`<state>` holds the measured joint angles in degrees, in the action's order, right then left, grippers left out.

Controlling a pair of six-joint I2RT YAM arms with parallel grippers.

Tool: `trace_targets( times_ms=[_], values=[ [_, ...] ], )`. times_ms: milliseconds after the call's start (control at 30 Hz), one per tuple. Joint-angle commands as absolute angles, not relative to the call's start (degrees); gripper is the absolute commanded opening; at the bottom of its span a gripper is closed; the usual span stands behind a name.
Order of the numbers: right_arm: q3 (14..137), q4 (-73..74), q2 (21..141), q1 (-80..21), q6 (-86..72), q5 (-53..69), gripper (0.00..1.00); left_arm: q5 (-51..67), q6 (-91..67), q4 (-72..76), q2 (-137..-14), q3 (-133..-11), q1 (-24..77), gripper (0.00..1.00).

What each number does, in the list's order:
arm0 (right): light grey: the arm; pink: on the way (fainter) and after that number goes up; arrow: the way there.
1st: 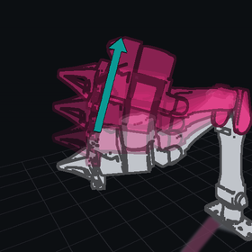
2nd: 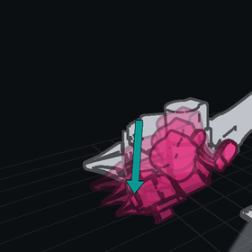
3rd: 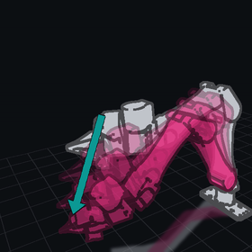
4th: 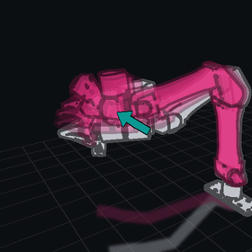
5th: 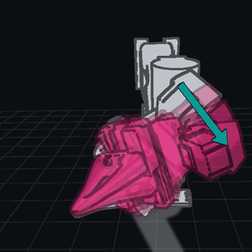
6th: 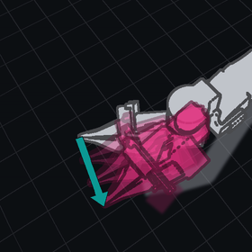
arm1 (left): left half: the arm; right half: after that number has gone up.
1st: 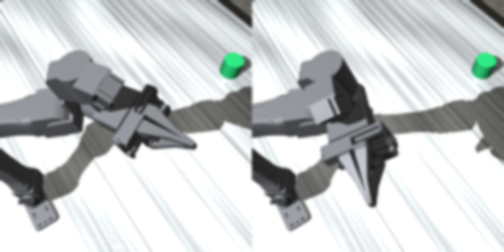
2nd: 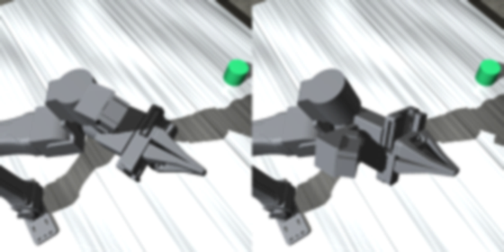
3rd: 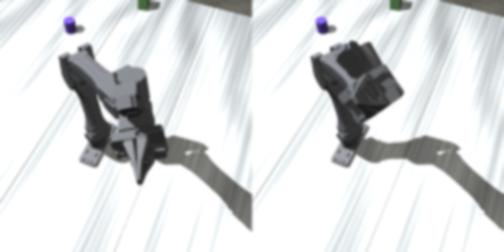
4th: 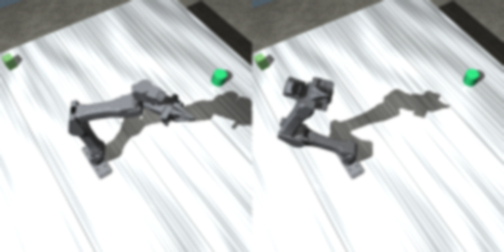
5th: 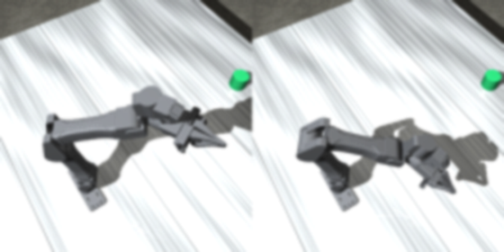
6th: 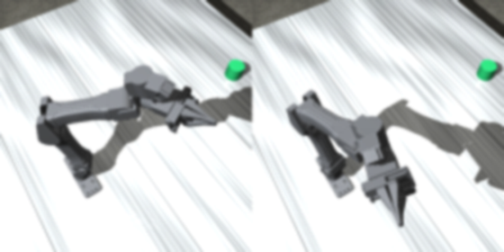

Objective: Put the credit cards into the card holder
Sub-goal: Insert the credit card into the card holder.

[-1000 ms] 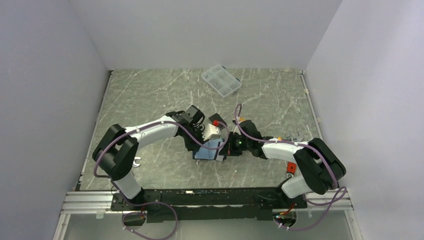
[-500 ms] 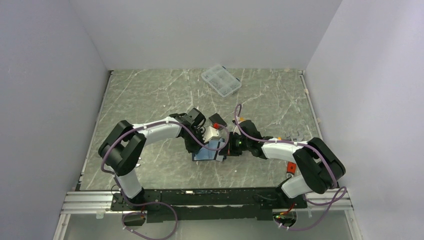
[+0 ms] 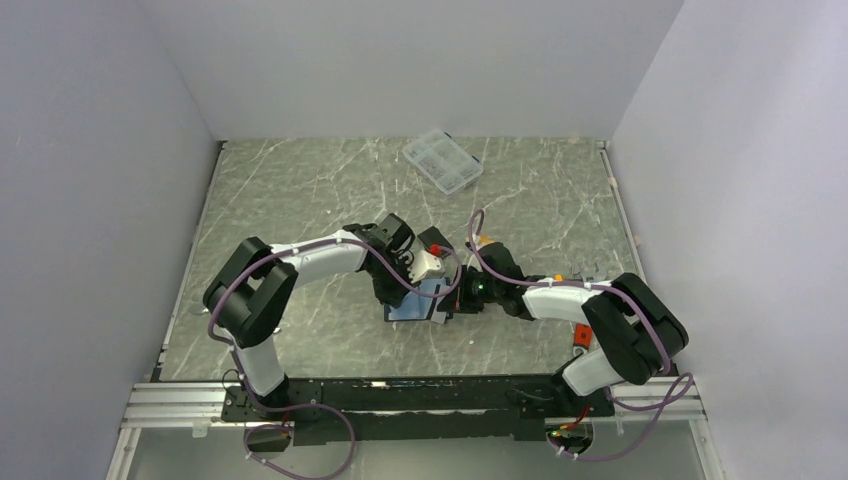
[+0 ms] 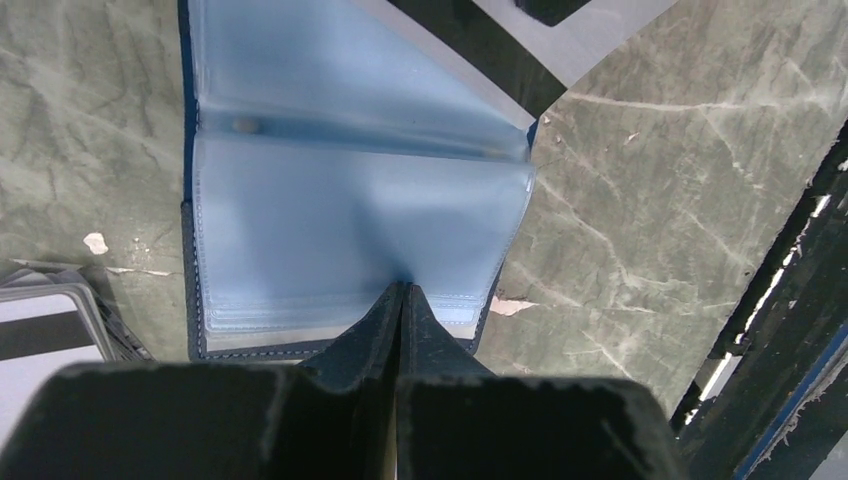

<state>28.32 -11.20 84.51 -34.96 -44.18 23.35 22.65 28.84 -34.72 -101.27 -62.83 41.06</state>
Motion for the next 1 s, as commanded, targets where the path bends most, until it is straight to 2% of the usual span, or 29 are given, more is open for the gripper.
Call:
trace_targets(
  times_ms=[0,400,700,967],
  values=[
    [27.0,-10.2,85.7,-35.2,-43.4,21.8,0.0,26.2,28.3,-33.4,-103.4,-64.8,42.0,0.05],
    [27.4,-7.2,82.4,-35.1,-42.7,21.5,0.0,28.2,27.6,-34.8,-106.4,-68.4,42.5,0.04],
    [30.9,3.6,72.5,-34.0,-39.2,16.0,0.0,30.4,27.1,-34.8,-106.6,-68.2,42.0,0.03],
    [32.2,1.7,76.9,-31.7,-37.3,18.0,0.0,30.8,27.2,-34.9,-106.4,-68.0,41.5,0.03]
  ],
)
